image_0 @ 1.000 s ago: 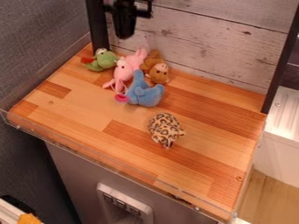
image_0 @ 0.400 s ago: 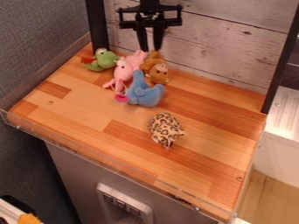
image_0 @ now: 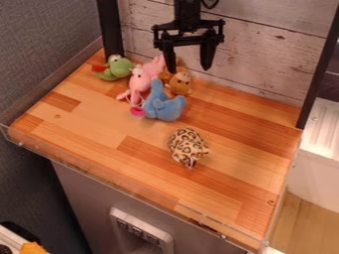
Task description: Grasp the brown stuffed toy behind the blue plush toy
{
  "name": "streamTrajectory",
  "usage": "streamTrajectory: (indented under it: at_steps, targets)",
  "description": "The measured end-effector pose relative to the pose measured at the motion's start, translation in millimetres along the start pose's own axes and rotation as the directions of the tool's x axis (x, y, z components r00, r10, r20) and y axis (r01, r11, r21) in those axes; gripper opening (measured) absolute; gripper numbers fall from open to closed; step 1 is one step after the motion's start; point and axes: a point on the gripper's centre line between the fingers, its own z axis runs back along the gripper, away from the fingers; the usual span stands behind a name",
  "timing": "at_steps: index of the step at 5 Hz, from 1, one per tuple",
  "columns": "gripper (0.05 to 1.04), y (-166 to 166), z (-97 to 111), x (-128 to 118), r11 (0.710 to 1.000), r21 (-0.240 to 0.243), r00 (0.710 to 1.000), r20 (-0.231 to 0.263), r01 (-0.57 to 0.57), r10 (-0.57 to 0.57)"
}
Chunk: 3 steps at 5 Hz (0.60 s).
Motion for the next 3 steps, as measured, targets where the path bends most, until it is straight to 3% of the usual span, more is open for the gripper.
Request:
streamTrajectory:
  at_steps: [2, 3]
  targets:
    - [0.999, 0, -27, -1, 0.963, 0.003, 0.963, -0.004, 0.268, -0.268]
    - [0.999, -1, -43, 4, 0.946, 0.003, 0.946, -0.004, 0.323, -0.323]
